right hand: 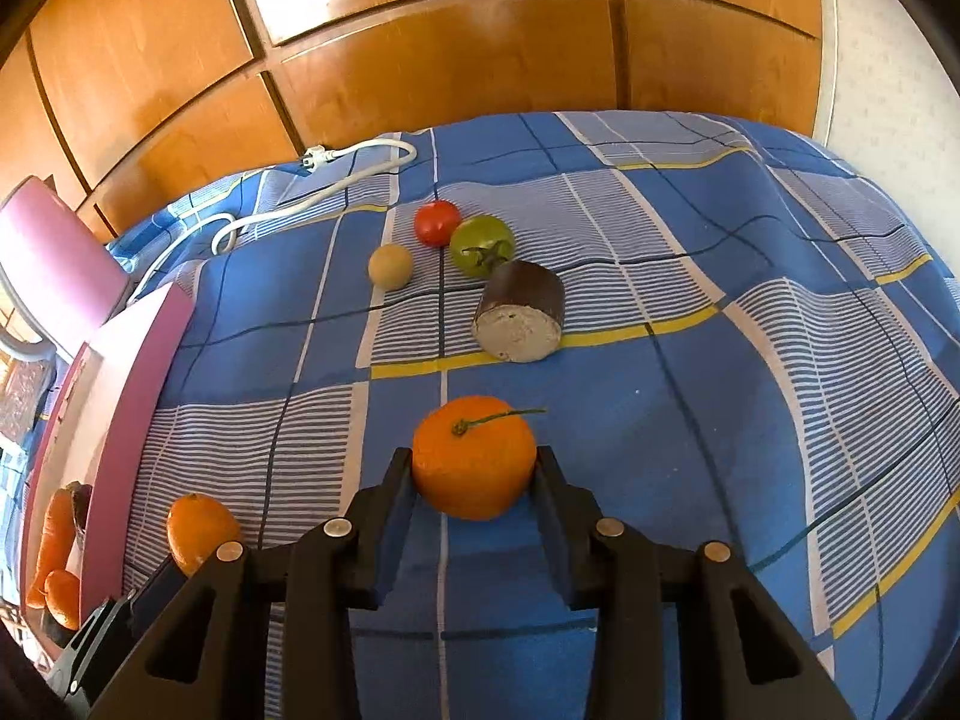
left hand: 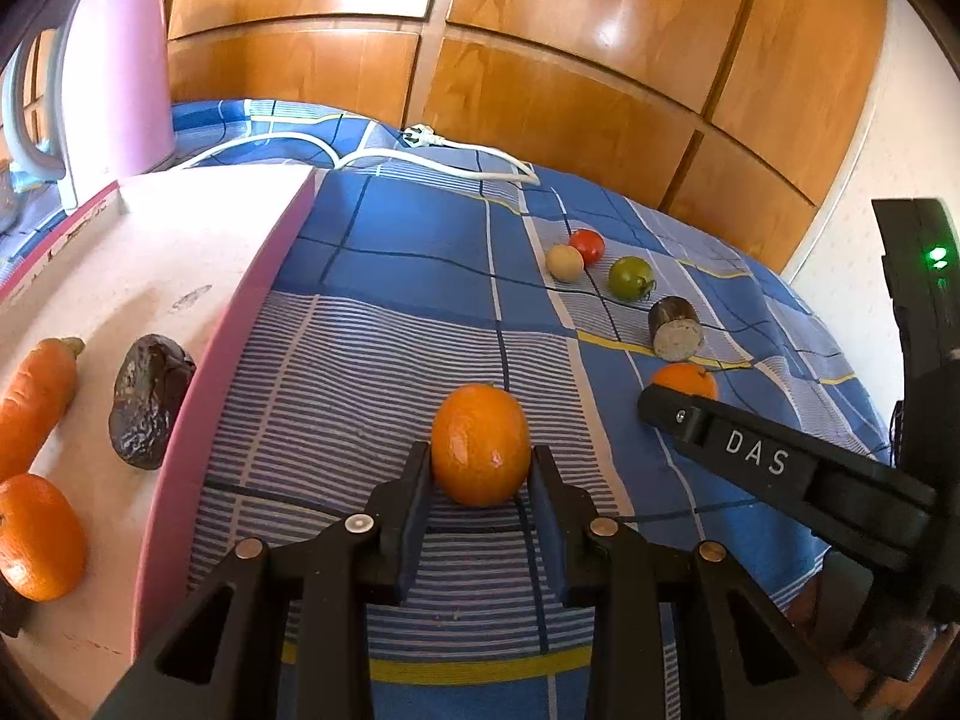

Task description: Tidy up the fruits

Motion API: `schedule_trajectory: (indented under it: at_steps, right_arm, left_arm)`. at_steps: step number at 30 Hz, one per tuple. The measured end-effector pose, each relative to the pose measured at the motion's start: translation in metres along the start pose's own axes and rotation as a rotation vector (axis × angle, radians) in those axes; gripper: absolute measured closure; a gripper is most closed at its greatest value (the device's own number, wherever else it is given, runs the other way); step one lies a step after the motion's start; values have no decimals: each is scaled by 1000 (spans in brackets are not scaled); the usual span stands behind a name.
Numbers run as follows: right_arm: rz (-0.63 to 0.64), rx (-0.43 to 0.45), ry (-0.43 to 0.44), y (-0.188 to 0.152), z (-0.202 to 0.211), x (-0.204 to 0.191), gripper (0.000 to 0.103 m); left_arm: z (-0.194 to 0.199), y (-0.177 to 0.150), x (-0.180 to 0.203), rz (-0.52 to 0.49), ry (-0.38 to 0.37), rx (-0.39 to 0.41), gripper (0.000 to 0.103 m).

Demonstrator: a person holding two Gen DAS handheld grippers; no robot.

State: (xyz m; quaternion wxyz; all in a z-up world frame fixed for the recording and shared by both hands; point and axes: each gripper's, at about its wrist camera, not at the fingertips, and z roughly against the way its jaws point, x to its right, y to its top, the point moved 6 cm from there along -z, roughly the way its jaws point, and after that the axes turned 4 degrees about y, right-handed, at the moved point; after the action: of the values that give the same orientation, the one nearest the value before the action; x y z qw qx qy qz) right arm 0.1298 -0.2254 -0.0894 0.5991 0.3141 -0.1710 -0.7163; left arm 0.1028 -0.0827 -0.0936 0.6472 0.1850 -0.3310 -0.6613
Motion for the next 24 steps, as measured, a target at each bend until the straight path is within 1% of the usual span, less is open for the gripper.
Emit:
schedule_trajectory:
  at_steps: [6, 14, 20, 24]
  right_arm:
    - [20, 2, -17, 1, 0, -3, 64]
    - [38, -3, 17, -2, 1, -13, 64]
    - [28, -4, 57, -4, 3, -16, 64]
    - [20, 9, 72, -4, 8, -17, 64]
  left_arm:
    - [-1, 0, 1, -13, 11, 3, 70]
    - [3, -1, 4, -41, 32, 11, 72]
    - [10, -2, 2, -35, 33, 16, 72]
    - [17, -2, 2, -37, 35, 36, 72]
